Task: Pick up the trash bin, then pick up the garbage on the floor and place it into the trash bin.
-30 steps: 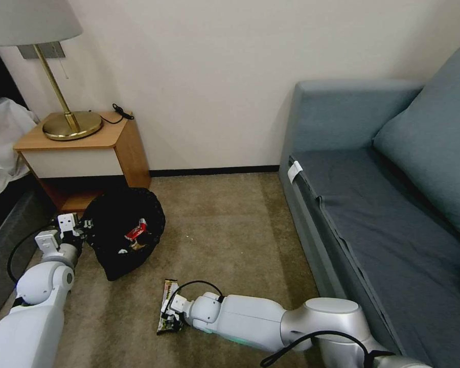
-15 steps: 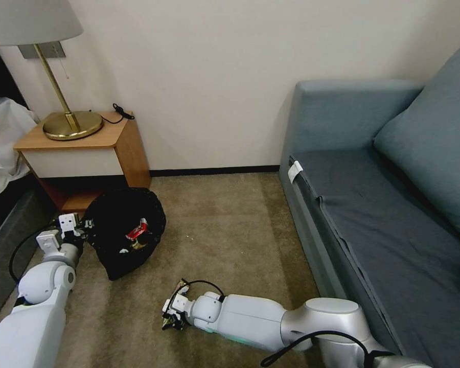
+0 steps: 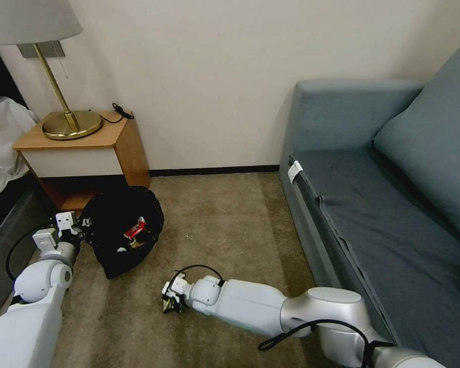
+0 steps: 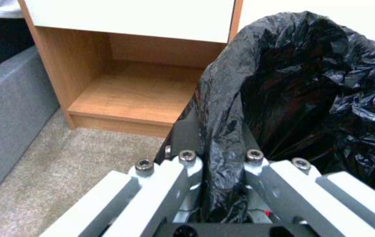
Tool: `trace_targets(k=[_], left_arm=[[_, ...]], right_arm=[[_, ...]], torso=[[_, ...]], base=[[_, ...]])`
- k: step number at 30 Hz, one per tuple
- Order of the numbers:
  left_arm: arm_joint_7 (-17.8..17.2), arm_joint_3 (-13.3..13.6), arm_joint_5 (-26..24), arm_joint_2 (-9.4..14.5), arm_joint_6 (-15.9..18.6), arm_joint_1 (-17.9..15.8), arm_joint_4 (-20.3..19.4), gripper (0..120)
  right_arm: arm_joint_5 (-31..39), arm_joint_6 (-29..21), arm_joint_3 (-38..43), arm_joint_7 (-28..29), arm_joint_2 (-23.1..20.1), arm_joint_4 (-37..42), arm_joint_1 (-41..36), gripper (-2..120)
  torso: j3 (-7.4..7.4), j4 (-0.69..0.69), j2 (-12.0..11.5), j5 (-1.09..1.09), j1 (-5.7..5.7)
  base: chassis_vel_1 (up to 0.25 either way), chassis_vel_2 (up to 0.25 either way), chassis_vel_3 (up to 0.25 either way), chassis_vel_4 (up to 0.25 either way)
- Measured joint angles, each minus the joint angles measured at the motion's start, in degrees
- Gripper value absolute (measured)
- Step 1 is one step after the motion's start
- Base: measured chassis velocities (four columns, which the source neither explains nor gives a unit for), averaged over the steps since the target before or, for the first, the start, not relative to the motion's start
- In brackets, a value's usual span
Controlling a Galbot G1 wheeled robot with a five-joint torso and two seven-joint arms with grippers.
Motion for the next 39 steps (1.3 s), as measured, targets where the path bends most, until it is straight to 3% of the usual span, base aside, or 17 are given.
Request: trace_targets(k=[15,26,39], left_arm=[[0.2,-0.7,-0.8,2.0,-0.1,0.8,0.0,4],[0.1,-2.0,-1.7,3.8,-0.1,2.4,-1.3,4],[-0.1,-2.7,-2.0,5.4,-0.4,3.0,-1.4,4]], right_arm=[[-0.7,-1.9,10.7,2.0,0.1,2.1,5.4,0],[-1.6,-2.8,12.7,2.8,0.1,4.7,4.9,0],[-6.1,-2.6,16.0,3.4,0.1,-1.6,4.4,0]], torso=[[0.00,0.00,0.0,0.02,0.00],[-0.01,0.01,0.0,0.02,0.00],[0.00,0.01,0.0,0.02,0.00]], base=[[0.000,0.000,0.000,0.000],[0.000,0.000,0.000,0.000],[0.000,0.000,0.000,0.000]])
